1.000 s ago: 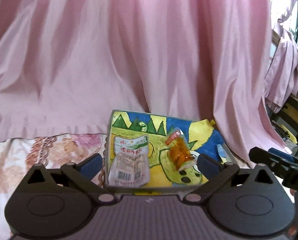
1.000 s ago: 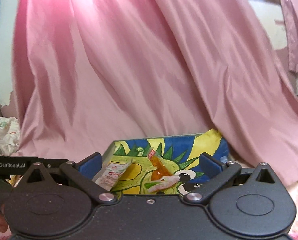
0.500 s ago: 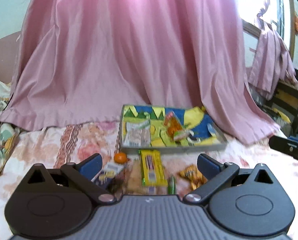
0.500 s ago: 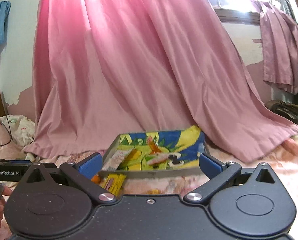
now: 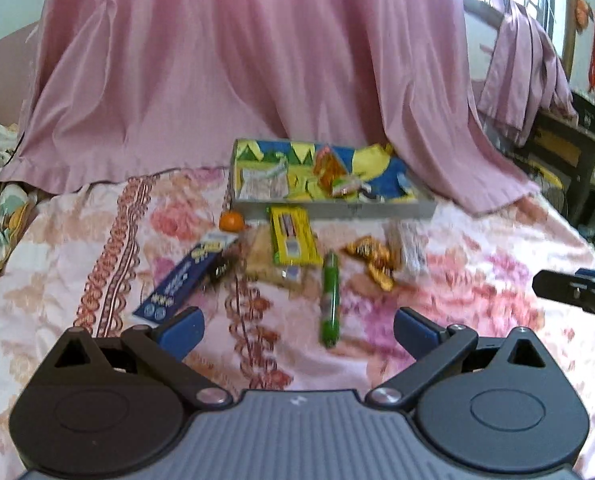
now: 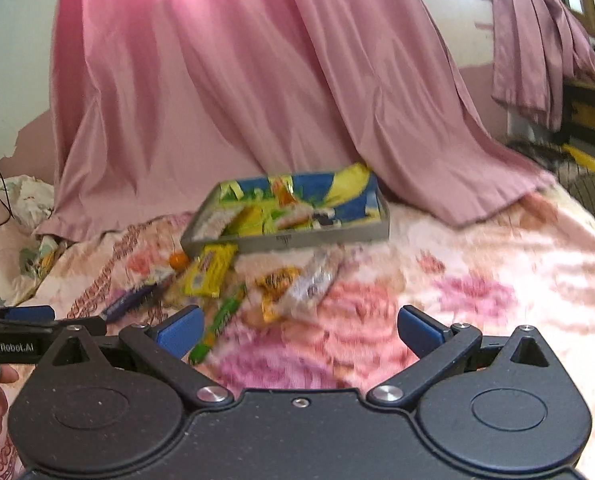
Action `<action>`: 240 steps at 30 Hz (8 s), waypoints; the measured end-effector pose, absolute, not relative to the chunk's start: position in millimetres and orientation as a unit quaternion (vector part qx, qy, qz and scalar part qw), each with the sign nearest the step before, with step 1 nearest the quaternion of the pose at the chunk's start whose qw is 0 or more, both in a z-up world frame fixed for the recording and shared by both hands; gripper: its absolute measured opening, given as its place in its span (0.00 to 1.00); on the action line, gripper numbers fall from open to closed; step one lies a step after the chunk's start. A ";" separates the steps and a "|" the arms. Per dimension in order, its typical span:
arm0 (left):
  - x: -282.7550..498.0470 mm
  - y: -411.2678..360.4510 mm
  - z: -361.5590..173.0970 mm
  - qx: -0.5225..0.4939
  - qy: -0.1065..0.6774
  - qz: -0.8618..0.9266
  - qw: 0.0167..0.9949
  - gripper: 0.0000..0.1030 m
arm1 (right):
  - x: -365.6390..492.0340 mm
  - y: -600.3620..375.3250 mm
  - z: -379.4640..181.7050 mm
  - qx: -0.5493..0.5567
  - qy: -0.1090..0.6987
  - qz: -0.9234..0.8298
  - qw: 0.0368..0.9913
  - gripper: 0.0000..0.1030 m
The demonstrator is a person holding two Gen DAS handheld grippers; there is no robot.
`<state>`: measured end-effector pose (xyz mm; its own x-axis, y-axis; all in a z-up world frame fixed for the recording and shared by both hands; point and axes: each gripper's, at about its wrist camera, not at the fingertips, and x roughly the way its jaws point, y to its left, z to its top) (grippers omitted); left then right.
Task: Organize snacks
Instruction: 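Move both tools back toward the remaining snacks, then grasp the green sausage stick with left gripper while right grasps clear wrapped bar, then carry both held snacks over the grey tray and lower them in, then open both grippers and withdraw from the tray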
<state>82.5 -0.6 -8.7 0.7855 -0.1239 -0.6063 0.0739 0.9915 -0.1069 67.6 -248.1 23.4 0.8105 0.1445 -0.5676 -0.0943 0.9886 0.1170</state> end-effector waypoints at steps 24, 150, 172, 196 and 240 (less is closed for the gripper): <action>76.4 -17.6 -34.9 -0.009 0.382 -0.055 0.923 1.00 | 61.8 -246.4 -2.7 0.044 0.353 0.057 0.933 0.99; 449.9 -30.9 -36.1 -0.053 0.390 -0.140 0.909 0.18 | 397.7 -250.1 -52.2 0.012 0.285 0.112 0.952 0.37; 476.1 -38.2 -92.1 -0.059 0.444 -0.100 0.888 0.18 | 454.0 -244.3 -104.0 0.018 0.379 0.088 0.921 0.38; 392.0 -29.2 -4.6 -0.084 0.326 -0.073 0.939 0.96 | 389.0 -257.7 -18.4 -0.005 0.287 0.082 0.954 0.99; 36.2 43.3 -4.4 -0.045 0.278 0.006 0.959 1.00 | 56.8 -199.2 47.3 -0.002 0.268 0.098 0.958 0.99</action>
